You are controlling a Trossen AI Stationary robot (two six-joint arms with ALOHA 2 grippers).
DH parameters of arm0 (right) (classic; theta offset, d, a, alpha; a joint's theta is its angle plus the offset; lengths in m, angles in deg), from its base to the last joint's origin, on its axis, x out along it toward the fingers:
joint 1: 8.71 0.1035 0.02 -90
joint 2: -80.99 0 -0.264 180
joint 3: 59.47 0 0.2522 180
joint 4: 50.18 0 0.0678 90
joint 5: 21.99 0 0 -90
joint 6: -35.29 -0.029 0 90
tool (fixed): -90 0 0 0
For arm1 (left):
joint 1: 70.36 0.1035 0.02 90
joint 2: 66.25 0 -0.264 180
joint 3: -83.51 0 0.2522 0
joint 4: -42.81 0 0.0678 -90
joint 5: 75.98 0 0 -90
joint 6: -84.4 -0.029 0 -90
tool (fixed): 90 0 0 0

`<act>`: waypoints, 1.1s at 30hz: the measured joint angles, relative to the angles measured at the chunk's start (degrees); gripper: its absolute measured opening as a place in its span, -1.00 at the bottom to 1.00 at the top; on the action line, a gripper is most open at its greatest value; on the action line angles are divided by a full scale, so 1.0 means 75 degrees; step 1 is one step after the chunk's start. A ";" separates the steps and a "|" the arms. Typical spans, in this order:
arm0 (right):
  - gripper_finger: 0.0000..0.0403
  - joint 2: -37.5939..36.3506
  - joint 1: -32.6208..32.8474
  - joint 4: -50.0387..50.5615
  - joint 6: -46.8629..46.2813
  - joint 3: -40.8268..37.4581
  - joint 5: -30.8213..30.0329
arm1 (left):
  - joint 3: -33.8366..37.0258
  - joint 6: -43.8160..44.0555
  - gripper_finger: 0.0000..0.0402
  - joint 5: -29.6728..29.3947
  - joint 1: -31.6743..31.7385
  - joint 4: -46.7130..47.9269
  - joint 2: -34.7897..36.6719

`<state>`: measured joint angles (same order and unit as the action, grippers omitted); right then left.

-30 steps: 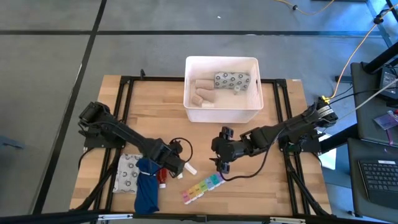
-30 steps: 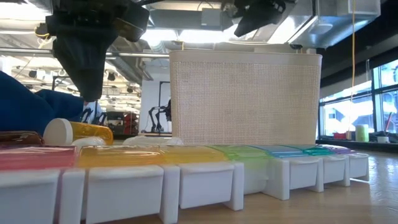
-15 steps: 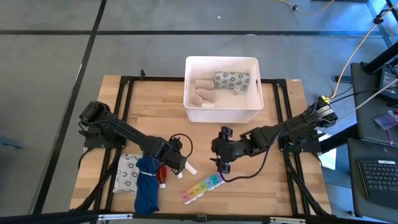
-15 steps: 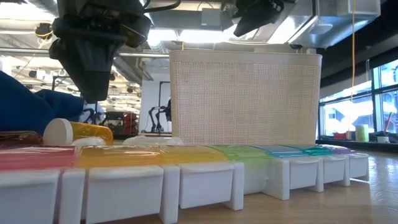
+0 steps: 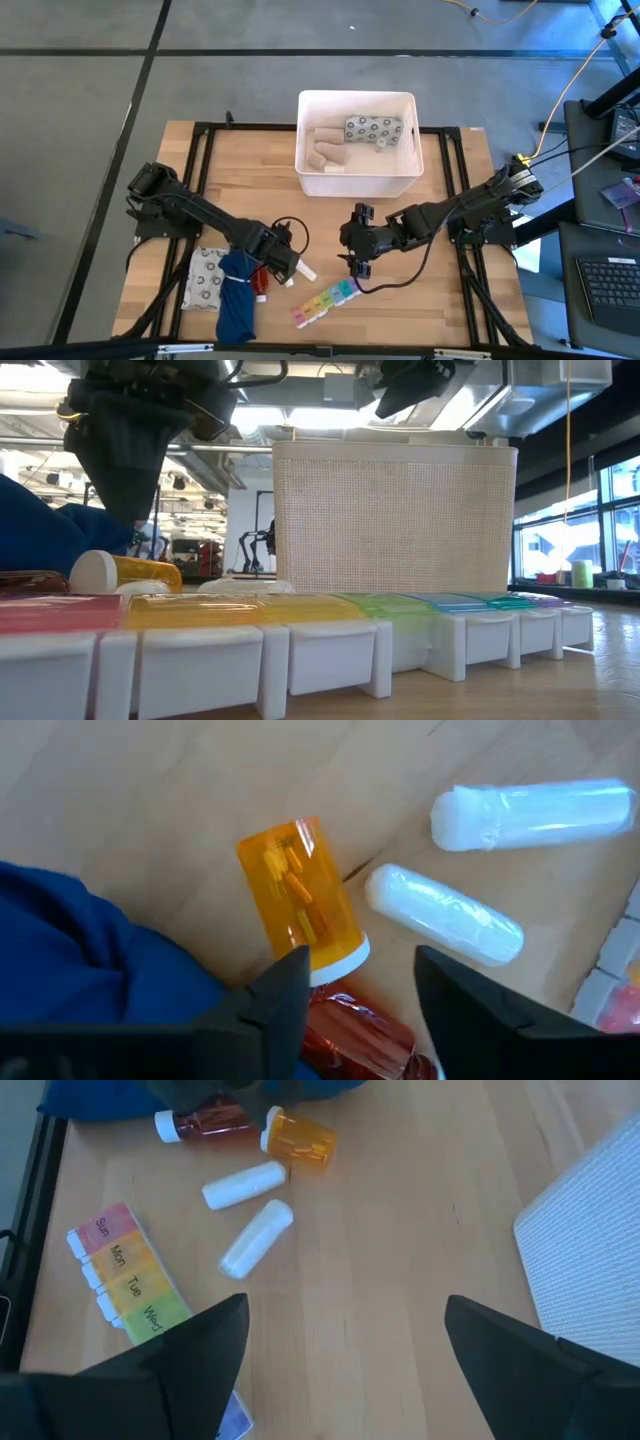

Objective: Pick & place medical supplies in basket/bin
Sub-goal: Put the orange pill bottle into the white container

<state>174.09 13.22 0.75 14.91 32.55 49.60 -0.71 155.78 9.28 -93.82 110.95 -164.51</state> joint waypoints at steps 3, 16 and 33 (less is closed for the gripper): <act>0.68 0.0000 0.0000 0.0000 -0.0004 0.0000 0.0000 | 0.0070 0.0306 0.06 0.0043 0.0000 0.0011 0.0000; 0.68 0.0000 -0.0004 0.0003 0.0006 0.0003 0.0000 | 0.0329 0.0399 0.29 0.0357 -0.0020 -0.0077 0.0000; 0.68 0.0003 -0.0009 -0.0002 -0.0015 0.0006 0.0000 | 0.0323 0.0924 0.27 0.0069 -0.0020 -0.0076 -0.0149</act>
<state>174.11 13.16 0.73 14.80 32.59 49.60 1.72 162.71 9.79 -93.97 110.37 -165.62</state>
